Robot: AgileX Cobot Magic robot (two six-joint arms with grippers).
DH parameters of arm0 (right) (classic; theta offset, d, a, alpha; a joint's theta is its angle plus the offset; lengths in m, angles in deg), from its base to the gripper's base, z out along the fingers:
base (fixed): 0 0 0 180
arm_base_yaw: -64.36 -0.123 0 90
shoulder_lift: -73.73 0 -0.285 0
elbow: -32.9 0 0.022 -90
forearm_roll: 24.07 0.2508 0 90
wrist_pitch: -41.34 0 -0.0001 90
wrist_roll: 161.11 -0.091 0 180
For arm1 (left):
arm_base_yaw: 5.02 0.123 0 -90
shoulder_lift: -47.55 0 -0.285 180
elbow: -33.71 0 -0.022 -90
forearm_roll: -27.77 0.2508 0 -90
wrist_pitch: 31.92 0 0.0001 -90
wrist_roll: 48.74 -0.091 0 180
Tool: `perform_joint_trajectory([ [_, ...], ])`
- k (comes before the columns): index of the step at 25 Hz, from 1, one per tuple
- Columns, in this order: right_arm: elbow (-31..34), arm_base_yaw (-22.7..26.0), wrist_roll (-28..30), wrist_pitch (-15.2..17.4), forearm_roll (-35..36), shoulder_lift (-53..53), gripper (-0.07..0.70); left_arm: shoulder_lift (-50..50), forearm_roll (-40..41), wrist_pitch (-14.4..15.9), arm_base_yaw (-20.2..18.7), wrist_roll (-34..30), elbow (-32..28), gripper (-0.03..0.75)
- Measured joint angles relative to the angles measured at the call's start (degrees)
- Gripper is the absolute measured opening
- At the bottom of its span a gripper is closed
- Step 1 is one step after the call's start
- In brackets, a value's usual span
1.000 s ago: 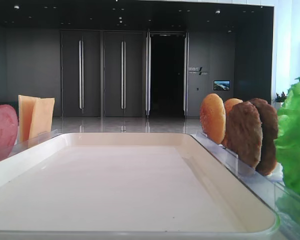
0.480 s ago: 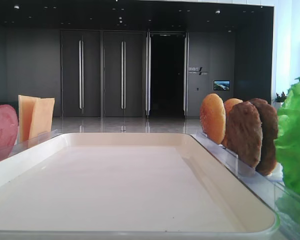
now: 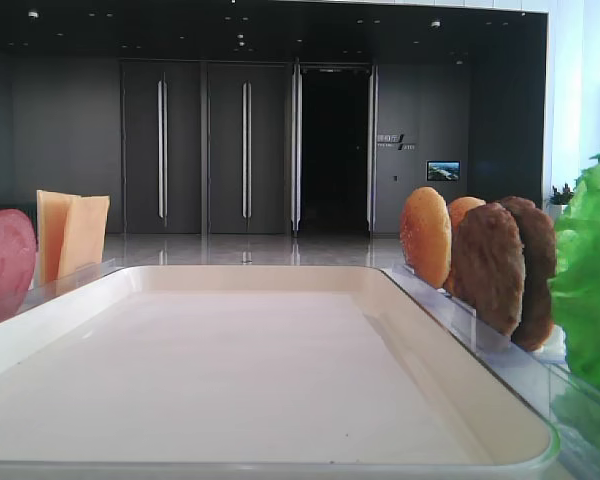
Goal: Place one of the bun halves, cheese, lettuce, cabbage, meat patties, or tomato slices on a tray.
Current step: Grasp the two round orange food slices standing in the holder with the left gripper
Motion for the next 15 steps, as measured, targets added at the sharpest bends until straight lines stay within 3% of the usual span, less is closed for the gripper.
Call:
perform_joint_trajectory([
  [15, 0.0, 0.0, 0.0, 0.0, 0.0, 0.0, 0.416, 4.7, 0.3, -2.1, 0.0, 0.0, 0.0, 0.433],
])
